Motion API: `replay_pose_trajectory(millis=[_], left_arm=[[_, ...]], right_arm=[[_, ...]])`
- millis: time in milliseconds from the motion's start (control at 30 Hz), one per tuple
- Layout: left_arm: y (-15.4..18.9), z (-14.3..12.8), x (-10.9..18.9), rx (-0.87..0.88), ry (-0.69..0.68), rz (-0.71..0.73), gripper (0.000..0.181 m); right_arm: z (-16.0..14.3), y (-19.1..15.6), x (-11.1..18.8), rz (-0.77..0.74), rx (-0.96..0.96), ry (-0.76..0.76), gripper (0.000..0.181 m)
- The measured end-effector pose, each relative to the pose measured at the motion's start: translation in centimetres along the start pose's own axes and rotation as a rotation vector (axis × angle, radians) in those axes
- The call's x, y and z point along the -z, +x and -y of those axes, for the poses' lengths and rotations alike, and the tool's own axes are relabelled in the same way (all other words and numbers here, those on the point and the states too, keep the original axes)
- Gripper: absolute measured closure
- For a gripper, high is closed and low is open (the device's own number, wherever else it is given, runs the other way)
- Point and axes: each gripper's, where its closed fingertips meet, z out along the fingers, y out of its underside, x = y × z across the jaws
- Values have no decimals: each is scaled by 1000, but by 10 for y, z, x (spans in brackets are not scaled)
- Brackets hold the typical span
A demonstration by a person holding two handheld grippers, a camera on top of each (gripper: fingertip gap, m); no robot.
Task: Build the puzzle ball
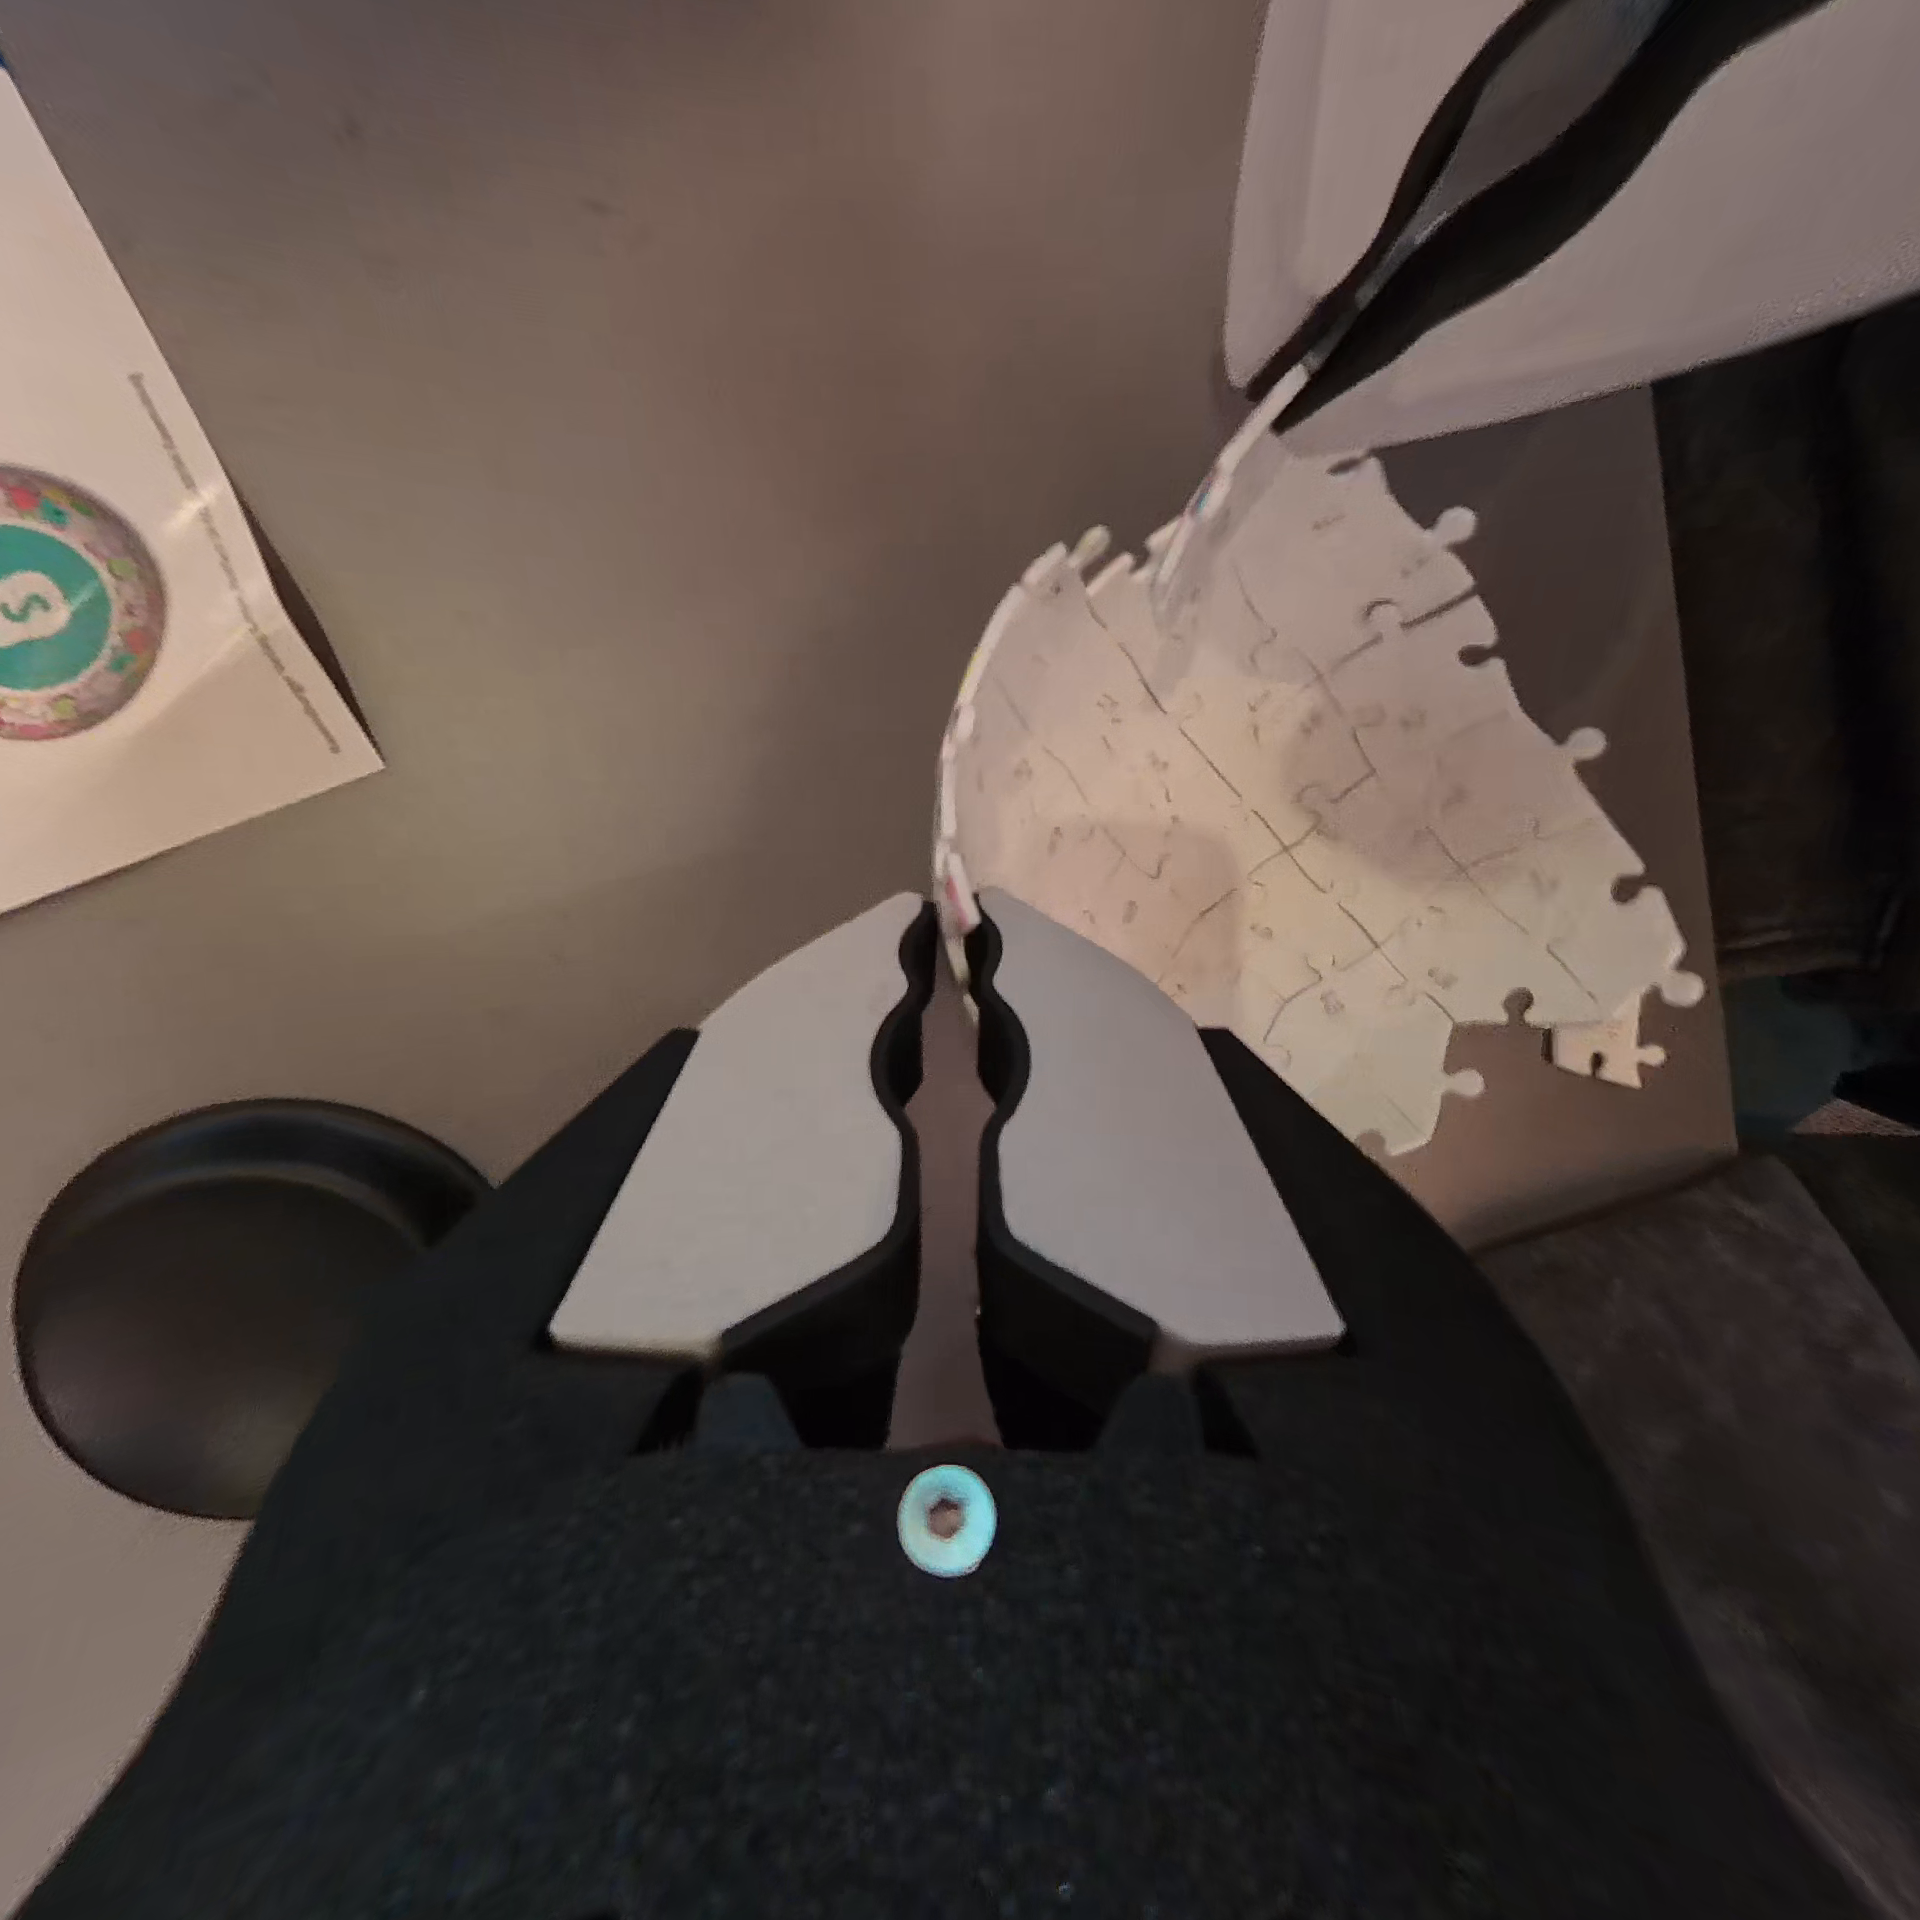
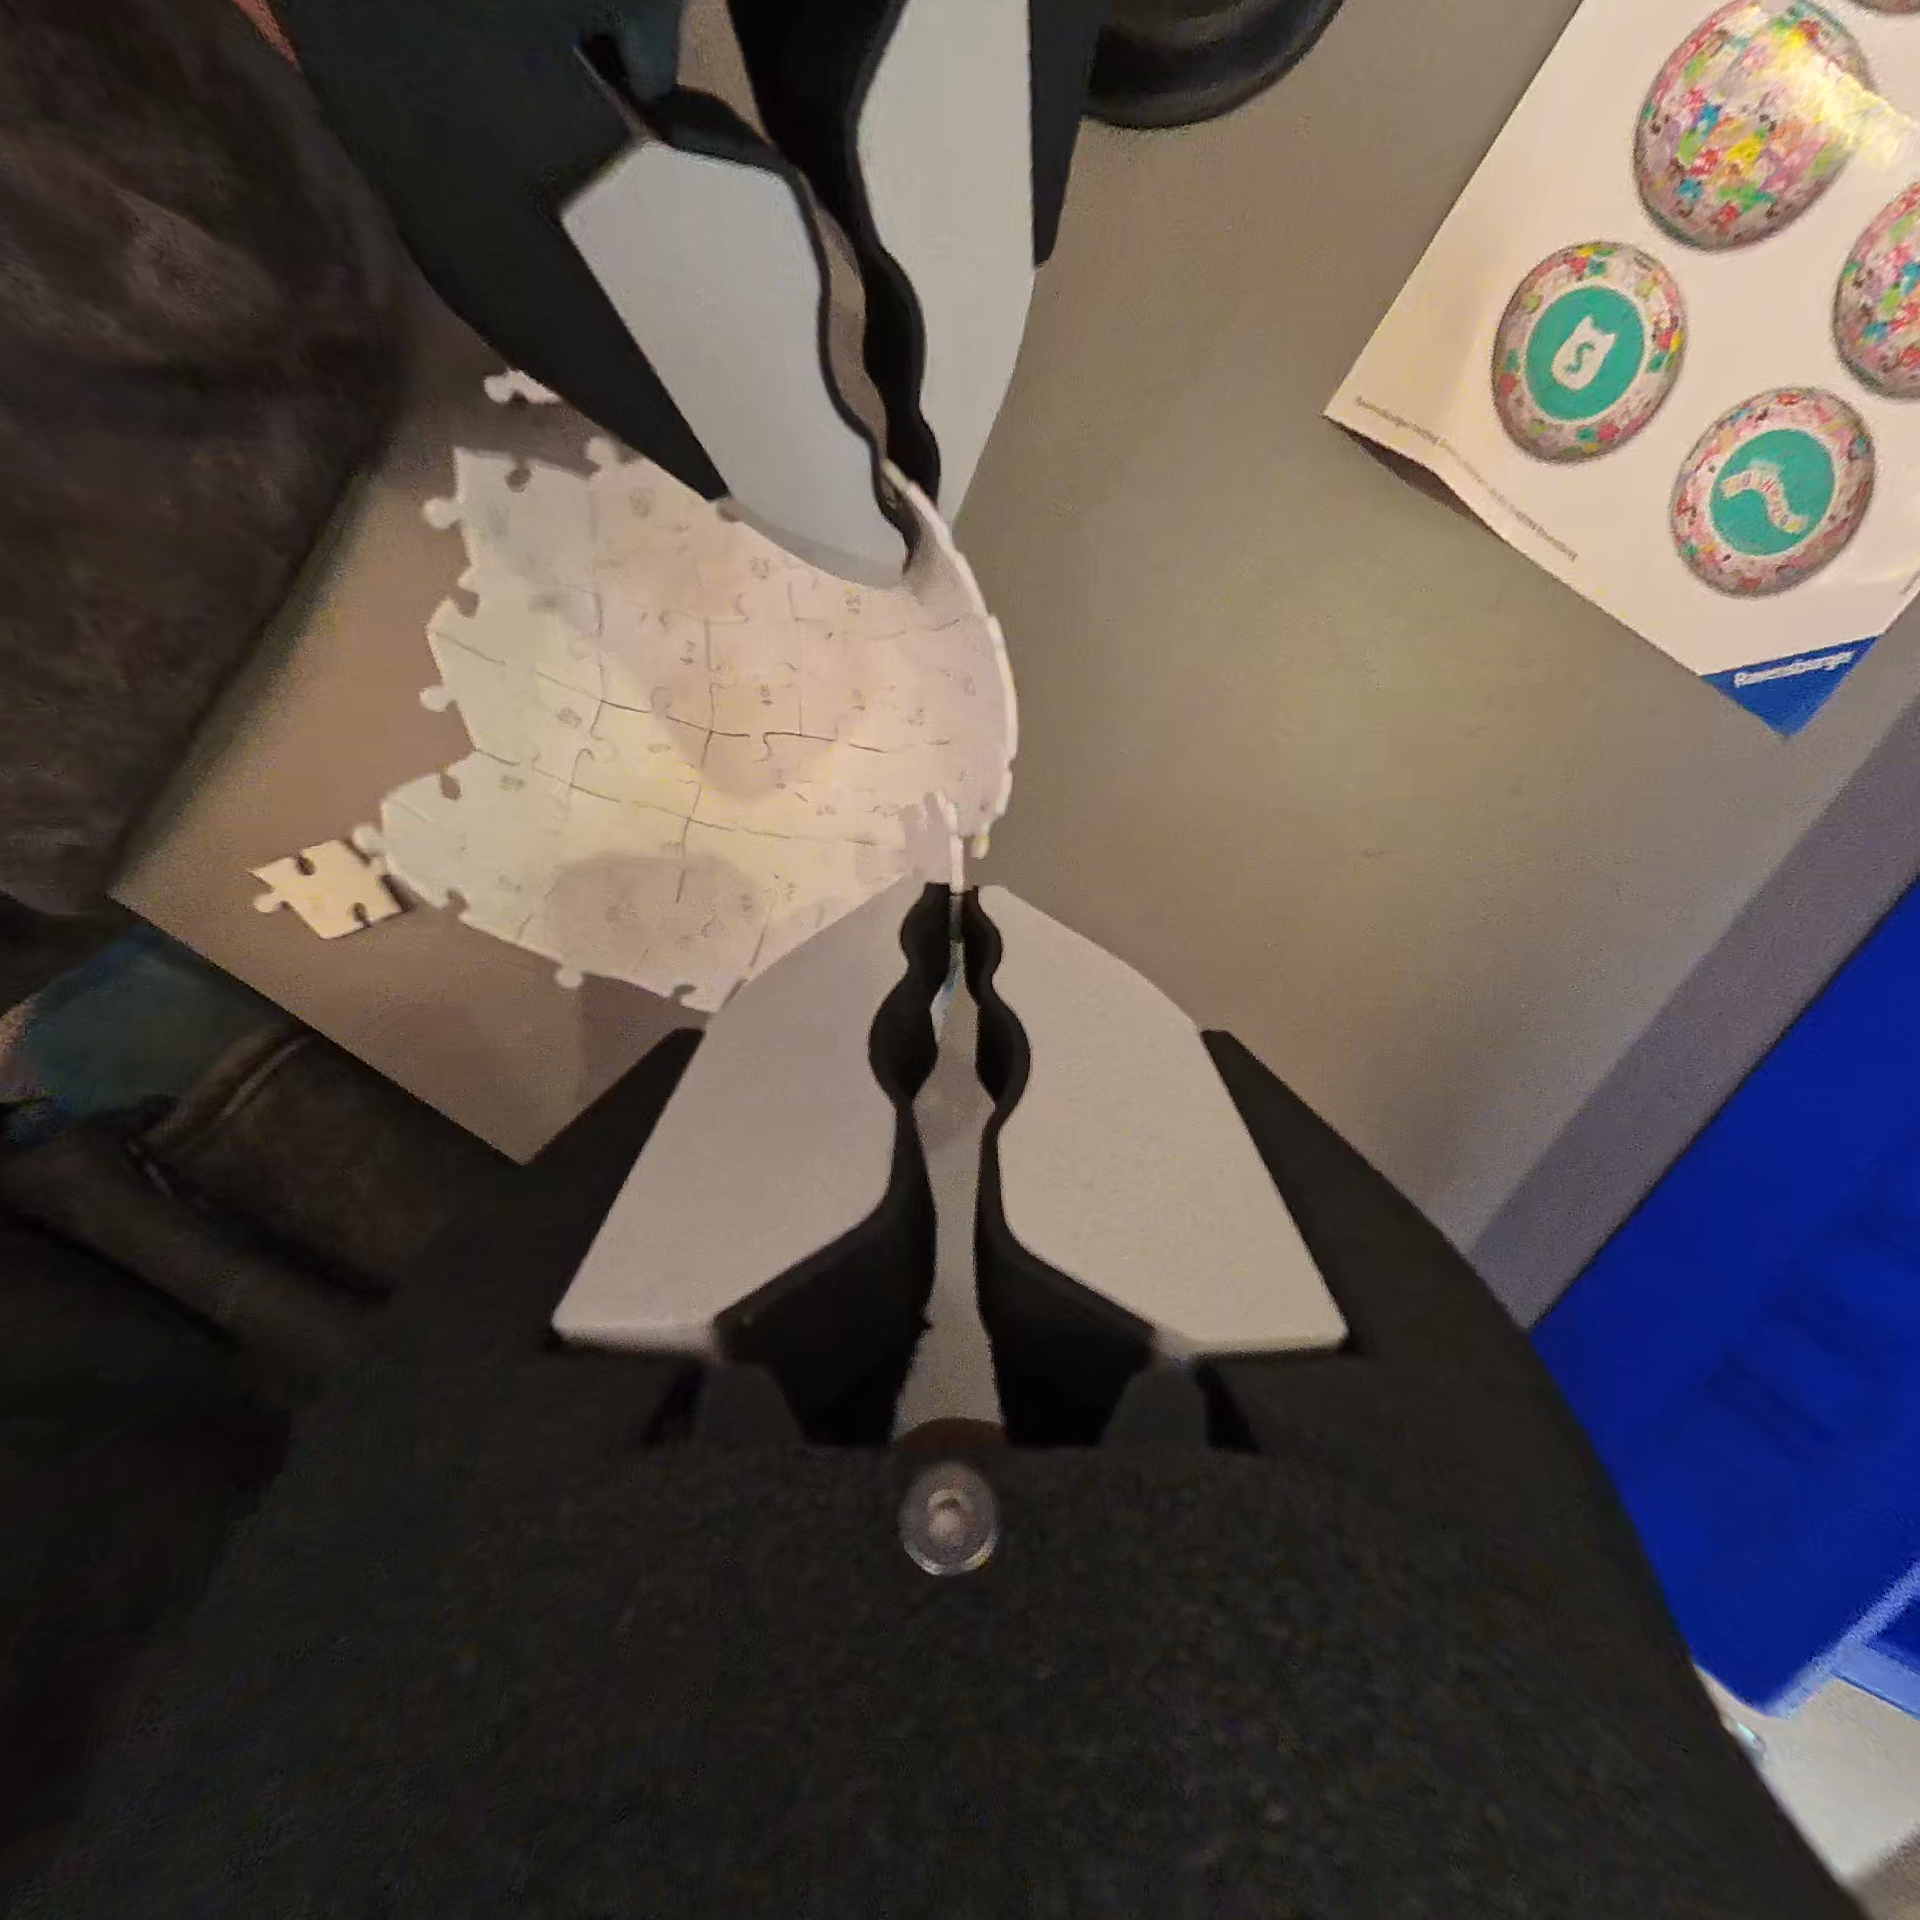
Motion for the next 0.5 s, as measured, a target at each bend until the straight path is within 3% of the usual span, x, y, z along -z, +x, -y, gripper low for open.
replay_pose_trajectory(millis=[267, 500], left_arm=[[9, -6, 7, 23, -16, -29, 176], [15, -8, 7, 30, -20, -58, 175]], right_arm=[[-2, 9, -7, -112, 23, -101, 179], [-3, 9, -14, -96, 5, -97, 179]])
